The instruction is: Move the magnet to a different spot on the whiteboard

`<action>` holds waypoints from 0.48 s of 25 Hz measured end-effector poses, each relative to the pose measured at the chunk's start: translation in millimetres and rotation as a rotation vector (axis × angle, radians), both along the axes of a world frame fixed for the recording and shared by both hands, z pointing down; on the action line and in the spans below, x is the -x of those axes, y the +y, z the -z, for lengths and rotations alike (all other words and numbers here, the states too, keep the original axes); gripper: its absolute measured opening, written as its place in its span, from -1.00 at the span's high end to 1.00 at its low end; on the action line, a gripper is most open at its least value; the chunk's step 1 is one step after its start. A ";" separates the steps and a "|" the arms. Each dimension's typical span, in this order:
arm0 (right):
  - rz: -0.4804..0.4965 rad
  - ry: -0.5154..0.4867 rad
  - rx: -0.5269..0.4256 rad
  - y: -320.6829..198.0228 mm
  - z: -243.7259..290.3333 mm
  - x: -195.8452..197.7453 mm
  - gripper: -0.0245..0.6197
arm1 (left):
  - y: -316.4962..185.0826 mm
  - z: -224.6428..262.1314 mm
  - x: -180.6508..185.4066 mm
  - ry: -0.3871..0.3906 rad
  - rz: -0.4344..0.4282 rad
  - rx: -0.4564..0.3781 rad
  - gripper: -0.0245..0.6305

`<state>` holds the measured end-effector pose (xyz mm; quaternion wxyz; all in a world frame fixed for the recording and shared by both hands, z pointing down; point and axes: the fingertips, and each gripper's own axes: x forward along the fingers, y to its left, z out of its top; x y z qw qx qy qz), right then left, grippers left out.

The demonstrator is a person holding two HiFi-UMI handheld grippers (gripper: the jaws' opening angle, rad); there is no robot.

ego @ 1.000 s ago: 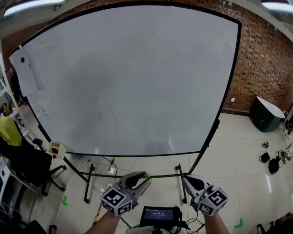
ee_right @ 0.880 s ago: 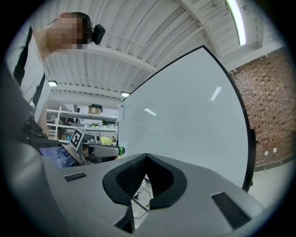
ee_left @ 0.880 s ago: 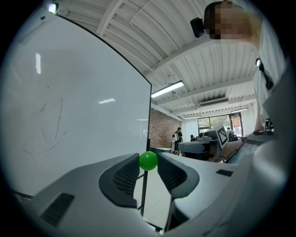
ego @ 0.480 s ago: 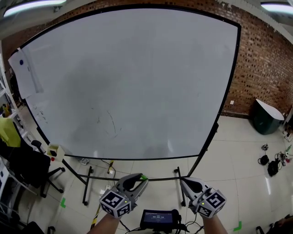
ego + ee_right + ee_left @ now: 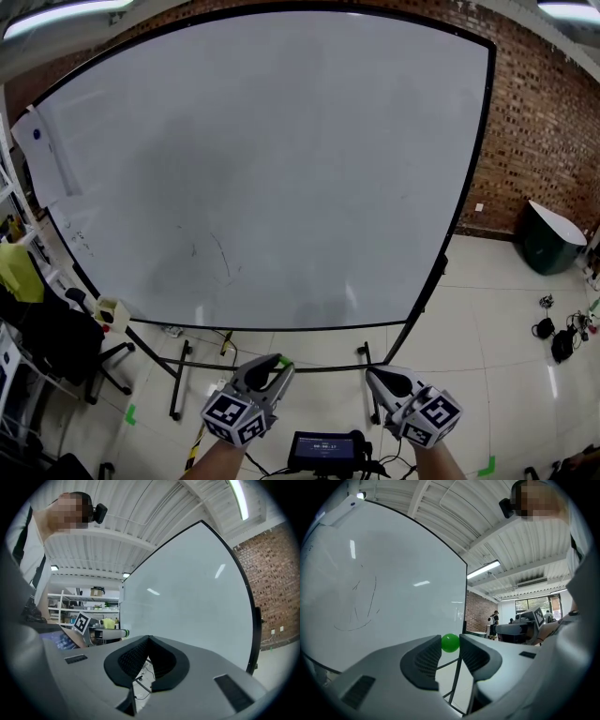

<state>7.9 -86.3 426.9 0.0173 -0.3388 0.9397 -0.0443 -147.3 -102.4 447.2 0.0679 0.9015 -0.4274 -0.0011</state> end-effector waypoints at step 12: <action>0.001 -0.030 0.029 -37.5 -7.4 -37.6 0.84 | -55.2 -8.0 -14.7 -0.080 0.201 -0.026 0.46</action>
